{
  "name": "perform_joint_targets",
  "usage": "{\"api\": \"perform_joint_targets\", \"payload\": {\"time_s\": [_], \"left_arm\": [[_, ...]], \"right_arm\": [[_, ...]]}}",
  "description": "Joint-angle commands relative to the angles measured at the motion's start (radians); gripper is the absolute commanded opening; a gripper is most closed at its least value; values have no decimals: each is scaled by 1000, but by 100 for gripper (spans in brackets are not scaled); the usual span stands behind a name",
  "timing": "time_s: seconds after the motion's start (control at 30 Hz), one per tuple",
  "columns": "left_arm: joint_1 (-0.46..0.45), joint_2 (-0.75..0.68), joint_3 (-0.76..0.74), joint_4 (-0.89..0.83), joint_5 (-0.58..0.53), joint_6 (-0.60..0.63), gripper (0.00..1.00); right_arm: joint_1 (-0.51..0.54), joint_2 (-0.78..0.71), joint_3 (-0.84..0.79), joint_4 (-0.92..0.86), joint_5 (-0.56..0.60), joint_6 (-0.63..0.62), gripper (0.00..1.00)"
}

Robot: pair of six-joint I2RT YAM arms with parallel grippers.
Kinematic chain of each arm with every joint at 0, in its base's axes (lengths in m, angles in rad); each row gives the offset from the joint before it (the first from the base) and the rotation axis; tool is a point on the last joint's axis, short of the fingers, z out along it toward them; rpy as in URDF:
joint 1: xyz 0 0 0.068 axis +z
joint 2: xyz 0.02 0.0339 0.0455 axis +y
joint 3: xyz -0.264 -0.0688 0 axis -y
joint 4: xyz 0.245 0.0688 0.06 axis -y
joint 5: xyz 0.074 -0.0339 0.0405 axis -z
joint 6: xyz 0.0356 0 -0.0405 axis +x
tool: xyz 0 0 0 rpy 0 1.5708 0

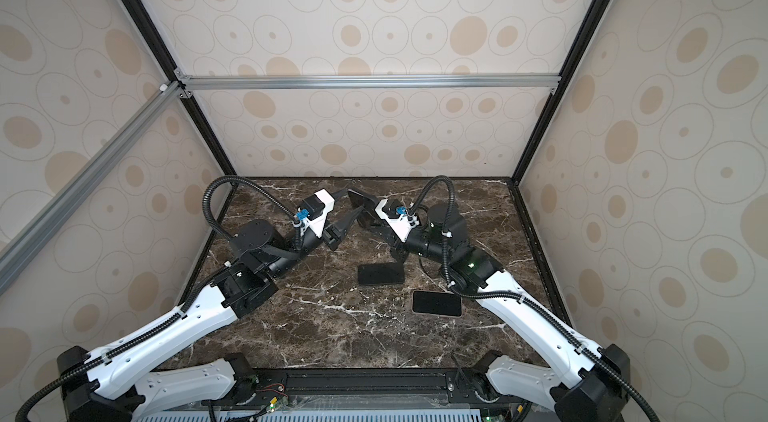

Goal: Take the phone out of the phone case

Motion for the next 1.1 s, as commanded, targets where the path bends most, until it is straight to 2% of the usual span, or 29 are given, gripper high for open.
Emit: {"api": "perform_joint_targets", "payload": {"time_s": [0.0,1.07], "left_arm": [[-6,2,34,23,-5,14,48],[-8,9,27,29,-8,11,41]], "right_arm": [[4,-1,30,70,-12,11,0],[5,9,41,32,-62,-5,0]]}}
